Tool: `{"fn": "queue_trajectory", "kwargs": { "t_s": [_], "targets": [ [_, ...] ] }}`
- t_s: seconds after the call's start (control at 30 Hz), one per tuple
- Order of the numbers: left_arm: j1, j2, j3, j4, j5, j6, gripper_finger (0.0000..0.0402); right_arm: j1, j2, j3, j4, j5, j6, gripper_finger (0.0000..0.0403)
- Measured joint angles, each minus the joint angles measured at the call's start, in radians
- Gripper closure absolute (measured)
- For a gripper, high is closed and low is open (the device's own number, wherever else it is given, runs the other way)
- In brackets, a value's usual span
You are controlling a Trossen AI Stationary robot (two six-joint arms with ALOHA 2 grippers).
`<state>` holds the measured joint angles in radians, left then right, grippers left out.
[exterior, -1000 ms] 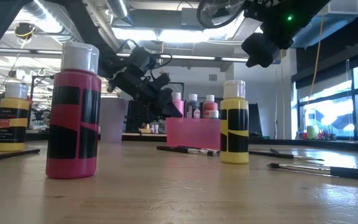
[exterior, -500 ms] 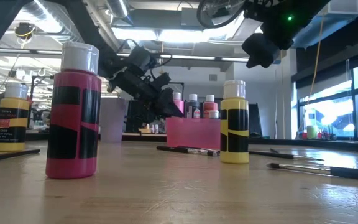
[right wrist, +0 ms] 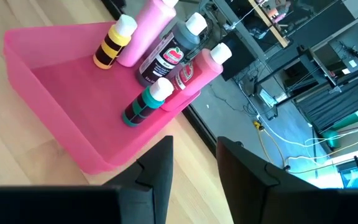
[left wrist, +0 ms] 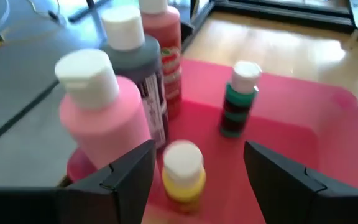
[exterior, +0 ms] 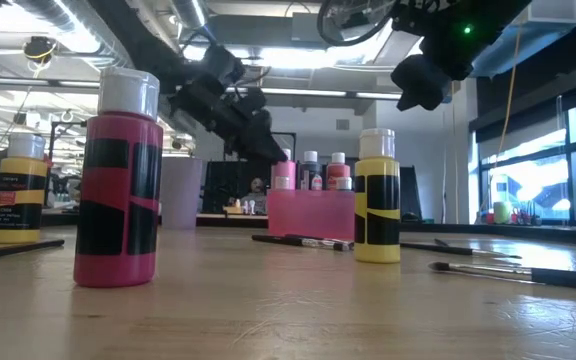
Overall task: Pick & Place Paint Supplies
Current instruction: Put the black paint brush into the purple cup
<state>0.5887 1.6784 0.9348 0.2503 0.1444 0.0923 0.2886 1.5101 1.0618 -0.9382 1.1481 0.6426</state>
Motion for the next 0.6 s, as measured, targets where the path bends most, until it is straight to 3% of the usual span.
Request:
{"fn": "queue_trajectory", "kwargs": {
  "t_s": [0.3,0.6],
  "targets": [
    [-0.077,-0.174,0.001,-0.360,-0.111,0.001,0.0162,0.000,0.000,0.000,-0.004,0.000,-0.003,0.0275],
    [-0.303,-0.262,0.001,-0.569,-0.092,0.039,0.0162,0.000,0.000,0.000,-0.004,0.001,-0.003,0.0275]
  ]
}}
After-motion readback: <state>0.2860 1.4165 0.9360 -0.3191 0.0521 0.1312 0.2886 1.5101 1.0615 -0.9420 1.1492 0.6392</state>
